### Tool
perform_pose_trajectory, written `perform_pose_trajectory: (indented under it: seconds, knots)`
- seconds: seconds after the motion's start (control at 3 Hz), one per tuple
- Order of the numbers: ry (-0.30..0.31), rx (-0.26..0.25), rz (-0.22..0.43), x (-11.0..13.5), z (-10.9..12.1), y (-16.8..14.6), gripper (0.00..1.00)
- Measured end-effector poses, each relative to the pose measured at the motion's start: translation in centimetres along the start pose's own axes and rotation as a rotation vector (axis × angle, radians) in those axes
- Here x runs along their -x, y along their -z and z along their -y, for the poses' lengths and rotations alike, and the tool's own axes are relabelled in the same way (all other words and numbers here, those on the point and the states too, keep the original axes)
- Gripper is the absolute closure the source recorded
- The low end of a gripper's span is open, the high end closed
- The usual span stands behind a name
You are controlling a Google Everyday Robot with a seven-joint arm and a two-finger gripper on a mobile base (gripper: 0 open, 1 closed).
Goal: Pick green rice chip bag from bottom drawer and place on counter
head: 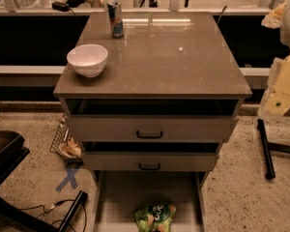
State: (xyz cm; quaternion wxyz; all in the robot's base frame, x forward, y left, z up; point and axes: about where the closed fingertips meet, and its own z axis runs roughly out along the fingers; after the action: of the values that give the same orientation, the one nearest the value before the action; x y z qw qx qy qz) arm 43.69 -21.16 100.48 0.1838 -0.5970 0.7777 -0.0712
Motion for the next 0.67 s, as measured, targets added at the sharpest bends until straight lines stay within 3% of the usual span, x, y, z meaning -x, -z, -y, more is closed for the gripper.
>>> perform_pose_trajectory:
  seconds: [0.33, 0.67]
  knots:
    - [-0.014, -0.016, -0.020, -0.4, -0.4, -2.5, 0.00]
    - [0.015, -0.008, 0.018, -4.0, -3.7, -9.0, 0.00]
